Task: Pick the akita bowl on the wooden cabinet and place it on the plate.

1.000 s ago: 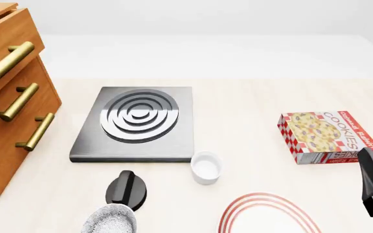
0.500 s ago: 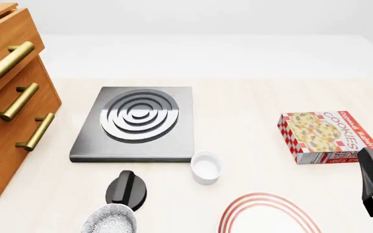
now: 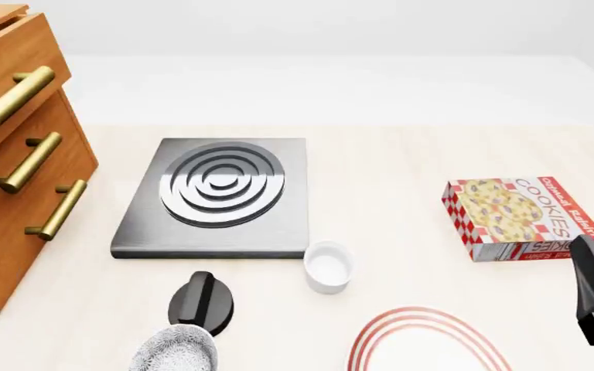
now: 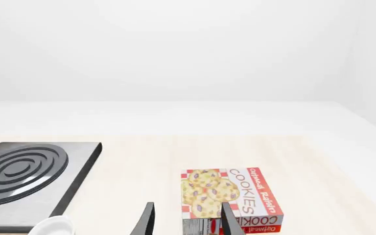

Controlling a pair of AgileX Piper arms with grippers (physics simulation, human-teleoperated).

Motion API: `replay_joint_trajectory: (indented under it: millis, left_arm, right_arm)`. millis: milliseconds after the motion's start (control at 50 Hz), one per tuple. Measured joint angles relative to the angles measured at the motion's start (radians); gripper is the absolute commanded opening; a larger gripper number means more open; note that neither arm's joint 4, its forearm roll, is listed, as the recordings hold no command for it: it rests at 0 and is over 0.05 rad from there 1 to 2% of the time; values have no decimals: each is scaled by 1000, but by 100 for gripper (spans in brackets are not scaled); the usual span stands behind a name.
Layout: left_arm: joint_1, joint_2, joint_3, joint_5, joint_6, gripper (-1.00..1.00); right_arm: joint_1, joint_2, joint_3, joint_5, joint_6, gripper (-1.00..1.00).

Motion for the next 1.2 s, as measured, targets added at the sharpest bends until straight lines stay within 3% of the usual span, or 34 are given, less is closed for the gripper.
replay_joint_trajectory:
  millis: [260, 1200]
  left_arm:
    - [87, 79, -37, -21, -46, 100]
    - [206, 180, -33, -75, -84, 100]
  right_arm:
    - [0, 0, 0, 0, 0, 100]
    - [0, 0, 0, 0, 0, 100]
